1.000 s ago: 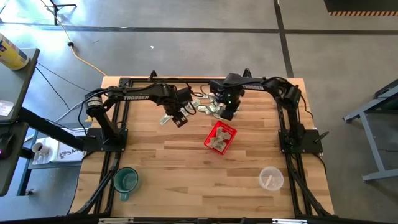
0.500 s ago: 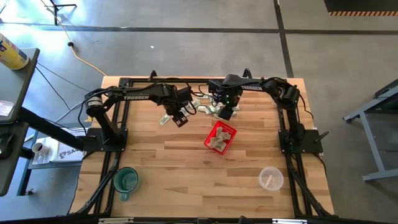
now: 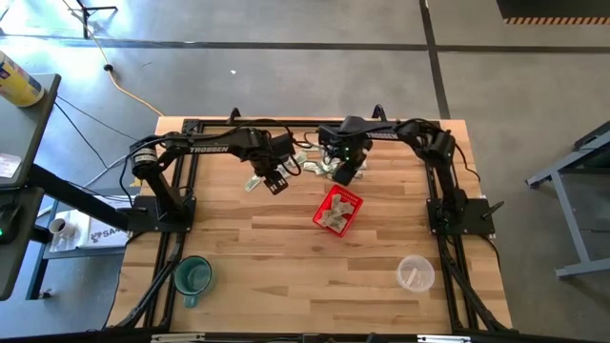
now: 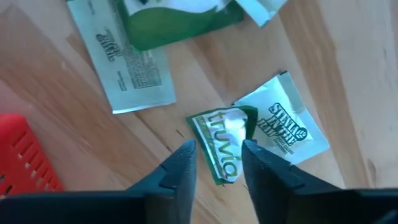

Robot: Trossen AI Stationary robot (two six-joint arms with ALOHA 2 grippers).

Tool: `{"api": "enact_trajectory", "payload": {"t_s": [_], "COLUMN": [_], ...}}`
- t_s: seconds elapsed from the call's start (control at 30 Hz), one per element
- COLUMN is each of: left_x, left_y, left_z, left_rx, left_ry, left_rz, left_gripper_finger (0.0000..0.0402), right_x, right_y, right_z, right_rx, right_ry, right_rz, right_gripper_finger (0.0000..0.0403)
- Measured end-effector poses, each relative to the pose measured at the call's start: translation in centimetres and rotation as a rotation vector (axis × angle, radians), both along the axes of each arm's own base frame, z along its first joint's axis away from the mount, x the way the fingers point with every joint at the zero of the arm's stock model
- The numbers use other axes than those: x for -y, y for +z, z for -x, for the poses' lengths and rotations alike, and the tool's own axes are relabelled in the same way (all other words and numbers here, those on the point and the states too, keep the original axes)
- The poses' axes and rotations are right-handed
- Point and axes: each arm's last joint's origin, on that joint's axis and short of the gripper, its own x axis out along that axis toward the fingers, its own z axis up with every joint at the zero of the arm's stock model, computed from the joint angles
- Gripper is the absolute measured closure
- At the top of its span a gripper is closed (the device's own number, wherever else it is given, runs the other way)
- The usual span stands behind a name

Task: Pick and place items into bin
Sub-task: Put the green stevia packet into the bin

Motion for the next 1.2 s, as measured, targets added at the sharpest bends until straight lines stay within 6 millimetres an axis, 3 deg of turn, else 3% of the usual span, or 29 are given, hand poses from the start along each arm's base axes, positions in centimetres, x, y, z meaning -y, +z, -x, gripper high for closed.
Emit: {"api": "enact_trajectory", "payload": {"t_s": [0.23,0.77,1.2], "left_x": [0.0,0.0,0.0], "left_y": [0.0,0.0,0.0], "left_z": [0.0,0.0,0.0], "left_rx": [-0.003,-0.003,-0.003], "left_ry": [0.000,0.000,0.009], "left_rz": [0.002,0.002,-0.007], "left_gripper_finger": [0.0183,0.0183,0.0183], "right_x": [1.0,0.5,-0.9], "right_y": [0.0,0.0,-2.3], "right_z": [0.6,0.2,1.4], "right_rx": [0.033,0.026,-0.036], "right_ry": [-0.091,-0.064,-0.125], "right_rz": [-0.071,-0.023,-0.064], "right_gripper_finger": [0.0314,0.0212,0.0242]}}
